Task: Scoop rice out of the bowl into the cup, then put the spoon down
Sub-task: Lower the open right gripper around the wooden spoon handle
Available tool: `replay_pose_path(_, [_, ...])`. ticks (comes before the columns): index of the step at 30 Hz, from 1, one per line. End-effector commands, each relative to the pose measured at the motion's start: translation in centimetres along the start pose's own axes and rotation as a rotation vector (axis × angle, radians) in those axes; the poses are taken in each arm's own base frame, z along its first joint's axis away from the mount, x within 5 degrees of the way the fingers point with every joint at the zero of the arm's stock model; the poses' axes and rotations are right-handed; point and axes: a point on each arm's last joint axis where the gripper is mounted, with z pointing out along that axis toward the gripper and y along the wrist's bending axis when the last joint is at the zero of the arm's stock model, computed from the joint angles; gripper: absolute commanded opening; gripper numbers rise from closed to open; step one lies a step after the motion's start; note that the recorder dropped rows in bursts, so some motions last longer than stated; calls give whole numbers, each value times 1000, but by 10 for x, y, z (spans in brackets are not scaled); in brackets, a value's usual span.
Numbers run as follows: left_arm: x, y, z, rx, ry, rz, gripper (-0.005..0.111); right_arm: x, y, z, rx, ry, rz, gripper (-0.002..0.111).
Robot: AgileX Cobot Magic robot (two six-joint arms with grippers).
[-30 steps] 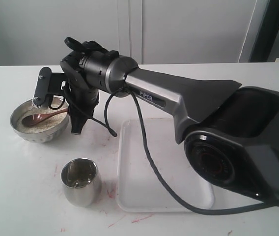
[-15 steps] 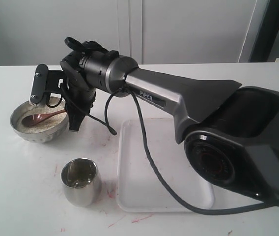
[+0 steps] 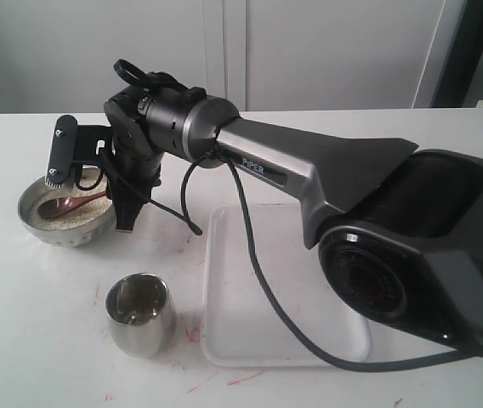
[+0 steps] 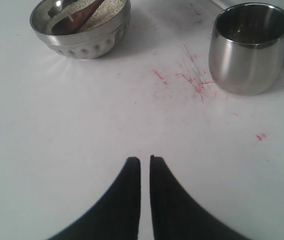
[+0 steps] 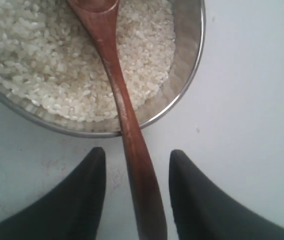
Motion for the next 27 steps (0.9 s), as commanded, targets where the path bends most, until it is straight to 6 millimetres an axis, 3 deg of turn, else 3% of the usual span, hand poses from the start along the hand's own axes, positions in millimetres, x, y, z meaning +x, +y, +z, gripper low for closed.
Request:
replay_pose_path(1, [2,-1,0,10,2,-7,14,1,-1,0,-2,-7,-15,37])
replay_pose_path(4, [2,-1,0,10,2,-7,14,1,-1,0,-2,-6,-35,32])
replay_pose_path(27, [2,-1,0,10,2,-7,14,0,9,0,-104,-11,-21,32])
